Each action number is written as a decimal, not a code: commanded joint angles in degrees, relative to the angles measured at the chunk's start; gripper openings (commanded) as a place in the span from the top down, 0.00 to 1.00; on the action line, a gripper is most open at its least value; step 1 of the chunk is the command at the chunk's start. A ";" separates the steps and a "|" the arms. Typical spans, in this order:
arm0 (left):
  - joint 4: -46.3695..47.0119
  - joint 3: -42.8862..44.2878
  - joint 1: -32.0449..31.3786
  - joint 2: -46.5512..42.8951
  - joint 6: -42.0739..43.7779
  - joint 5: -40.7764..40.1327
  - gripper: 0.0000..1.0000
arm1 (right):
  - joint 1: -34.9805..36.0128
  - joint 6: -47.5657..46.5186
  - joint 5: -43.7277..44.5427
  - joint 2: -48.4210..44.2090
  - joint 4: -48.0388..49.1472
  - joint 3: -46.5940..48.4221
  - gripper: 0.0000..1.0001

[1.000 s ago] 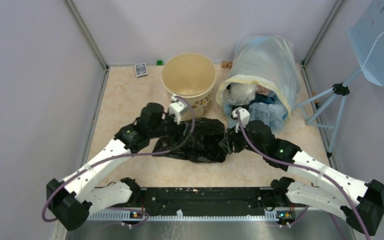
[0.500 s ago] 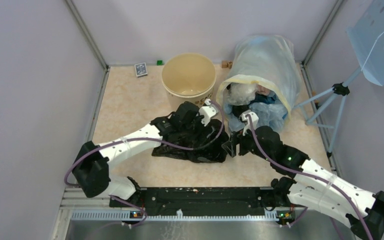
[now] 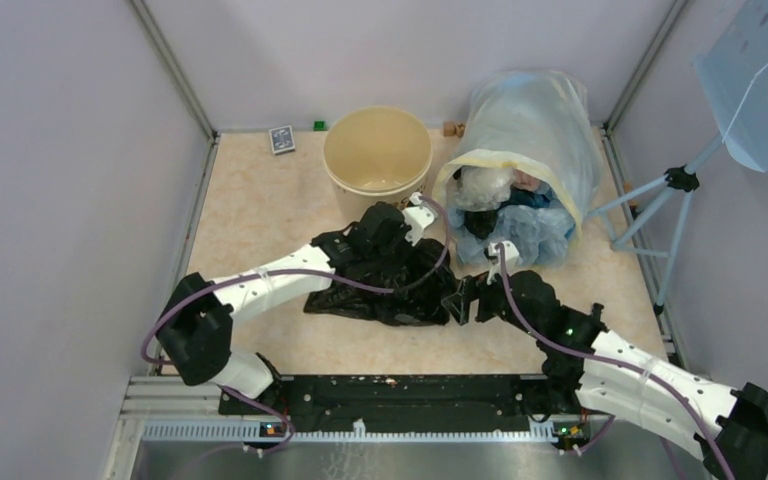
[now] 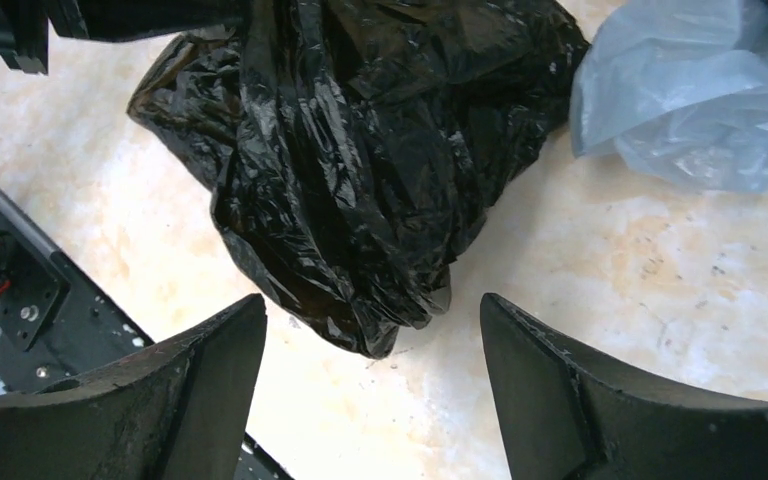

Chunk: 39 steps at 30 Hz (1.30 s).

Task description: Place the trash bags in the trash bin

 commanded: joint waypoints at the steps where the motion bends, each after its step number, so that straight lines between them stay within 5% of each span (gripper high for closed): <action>1: 1.65 1.12 0.07 -7.15 -0.83 -2.16 1.00 | -0.37 -0.16 -4.46 0.54 13.42 -1.81 0.22; 15: -1.20 0.60 0.18 -19.01 -4.78 4.02 1.00 | -0.32 -8.47 -23.53 11.65 26.52 2.26 0.28; 24: -4.63 3.38 1.64 -16.81 -11.24 -3.92 1.00 | -0.28 -7.35 -36.00 16.48 31.34 3.69 0.51; 29: -5.27 4.83 4.09 -15.80 -15.65 -0.88 1.00 | -0.24 -6.94 -36.35 19.10 30.67 4.88 0.75; 31: -5.06 4.79 4.88 -16.06 -16.76 0.10 1.00 | -0.20 -6.51 -35.82 19.33 30.60 5.12 0.73; 34: -4.98 4.60 6.14 -16.36 -17.98 3.70 1.00 | -0.18 -6.49 -35.45 19.57 30.70 5.39 0.58; 39: -4.48 3.99 6.94 -16.16 -20.28 5.63 1.00 | 0.07 -5.64 -38.25 21.96 34.11 5.96 0.54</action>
